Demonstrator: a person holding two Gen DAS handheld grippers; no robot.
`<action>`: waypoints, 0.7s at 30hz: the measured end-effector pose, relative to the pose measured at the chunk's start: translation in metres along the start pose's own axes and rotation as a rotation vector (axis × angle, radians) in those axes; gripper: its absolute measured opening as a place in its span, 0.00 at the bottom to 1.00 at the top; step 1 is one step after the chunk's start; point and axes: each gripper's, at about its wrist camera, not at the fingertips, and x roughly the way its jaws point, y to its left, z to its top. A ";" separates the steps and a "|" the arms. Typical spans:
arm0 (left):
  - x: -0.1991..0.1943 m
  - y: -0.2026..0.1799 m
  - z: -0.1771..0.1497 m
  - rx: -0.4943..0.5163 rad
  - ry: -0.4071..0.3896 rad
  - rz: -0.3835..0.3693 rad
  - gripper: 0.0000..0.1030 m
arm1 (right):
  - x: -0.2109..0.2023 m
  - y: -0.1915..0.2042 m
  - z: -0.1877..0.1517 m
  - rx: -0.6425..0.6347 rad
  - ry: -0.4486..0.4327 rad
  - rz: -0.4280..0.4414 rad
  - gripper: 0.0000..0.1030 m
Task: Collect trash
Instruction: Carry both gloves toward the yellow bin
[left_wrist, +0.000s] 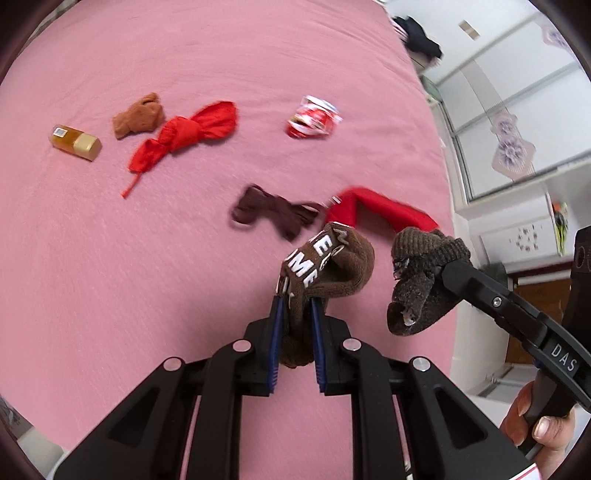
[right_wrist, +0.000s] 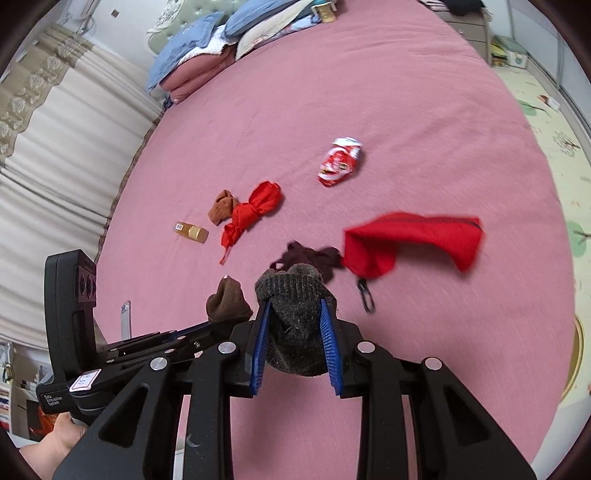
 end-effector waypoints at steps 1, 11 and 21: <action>0.000 -0.007 -0.006 0.012 0.007 -0.003 0.15 | -0.007 -0.005 -0.008 0.014 -0.001 -0.002 0.26; 0.018 -0.091 -0.062 0.174 0.098 -0.040 0.15 | -0.069 -0.067 -0.074 0.148 -0.037 -0.047 0.26; 0.056 -0.186 -0.106 0.339 0.196 -0.065 0.15 | -0.133 -0.153 -0.133 0.317 -0.105 -0.107 0.26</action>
